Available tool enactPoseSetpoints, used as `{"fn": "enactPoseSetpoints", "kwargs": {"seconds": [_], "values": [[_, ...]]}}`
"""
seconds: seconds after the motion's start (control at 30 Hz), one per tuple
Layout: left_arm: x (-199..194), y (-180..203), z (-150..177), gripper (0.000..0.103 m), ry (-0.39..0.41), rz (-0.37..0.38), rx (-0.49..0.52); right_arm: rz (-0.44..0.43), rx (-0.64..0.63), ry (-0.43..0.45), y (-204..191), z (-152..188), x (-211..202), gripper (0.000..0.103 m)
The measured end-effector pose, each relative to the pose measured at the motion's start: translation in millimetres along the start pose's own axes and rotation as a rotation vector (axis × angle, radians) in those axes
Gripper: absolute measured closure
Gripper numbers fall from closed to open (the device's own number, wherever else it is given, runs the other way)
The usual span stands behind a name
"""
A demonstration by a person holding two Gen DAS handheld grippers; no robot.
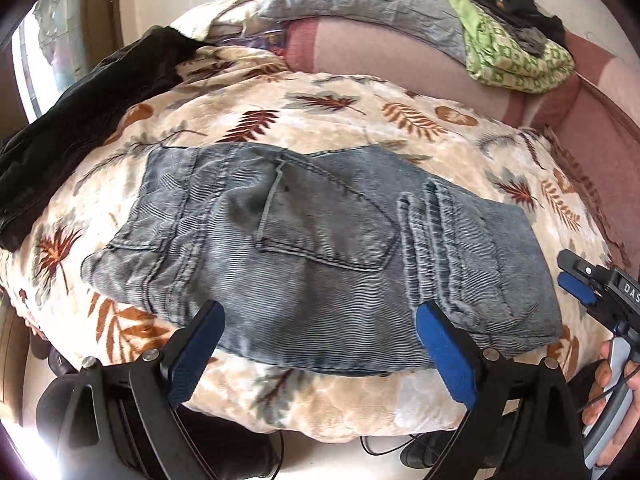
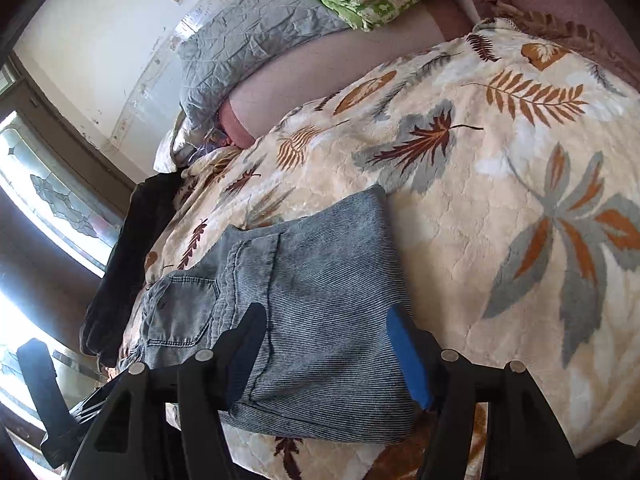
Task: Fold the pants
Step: 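Grasp the folded jeans edge with the left tool while the right tool grasps the seat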
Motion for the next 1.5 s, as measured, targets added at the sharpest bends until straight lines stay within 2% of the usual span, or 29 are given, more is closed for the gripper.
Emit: {"fn": "enactPoseSetpoints", "kwargs": {"seconds": [0.2, 0.33, 0.43, 0.53, 0.7, 0.77, 0.93, 1.13, 1.17, 1.2, 1.27, 1.4, 1.5], "values": [[0.8, -34.4, 2.1, 0.007, -0.008, -0.048, -0.074, -0.031, -0.003, -0.027, -1.4, 7.1, 6.6, 0.037], [-7.5, -57.5, 1.2, 0.007, 0.036, -0.002, -0.153, -0.047, 0.026, -0.012, 3.2, 5.7, 2.6, 0.037], [-7.9, -98.4, 2.2, 0.007, 0.058, 0.096, -0.36, -0.058, 0.052, -0.011, 7.3, 5.1, 1.1, 0.037], [3.5, -137.9, 8.5, 0.007, 0.044, 0.216, -0.582, -0.066, 0.066, -0.009, 8.9, 4.5, 1.1, 0.037], [23.0, -166.2, 15.4, 0.007, 0.024, 0.368, -0.769, -0.069, 0.06, -0.013, 6.9, 4.7, 3.0, 0.037], [27.4, -167.1, 12.5, 0.007, 0.027, 0.401, -0.782, -0.067, 0.063, -0.017, 7.0, 5.1, 4.7, 0.037], [38.9, -165.7, 1.9, 0.007, 0.029, 0.428, -0.795, -0.053, 0.063, -0.017, 8.5, 5.8, 5.7, 0.037], [44.0, -171.2, -8.8, 0.009, 0.066, 0.432, -0.782, -0.028, 0.05, -0.004, 9.0, 5.2, 4.9, 0.037], [44.0, -170.5, -10.9, 0.022, 0.076, 0.431, -0.766, -0.02, 0.043, -0.002, 8.4, 5.5, 4.9, 0.037], [46.1, -170.0, -13.4, 0.049, 0.071, 0.414, -0.742, -0.012, 0.037, -0.002, 7.8, 5.6, 5.2, 0.037], [52.8, -171.0, -11.9, 0.071, 0.051, 0.381, -0.714, 0.004, 0.027, -0.003, 6.1, 5.8, 5.7, 0.037], [58.1, -174.5, -8.1, 0.076, 0.061, 0.419, -0.715, -0.006, -0.009, -0.05, -15.4, 5.5, 10.2, 0.037], [57.7, -172.5, -11.4, 0.08, 0.075, 0.418, -0.689, -0.12, -0.007, -0.151, -58.4, 8.1, 29.4, 0.037]]}}
Point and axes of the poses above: each gripper's, at about its wrist camera, not at the fingertips, and x roughly the way its jaws point, y to its right, z to its underside, the point moved 6 cm from there along x, roughly the way its jaws point, and after that the axes turned 4 degrees about -y, right-handed, at the moved point
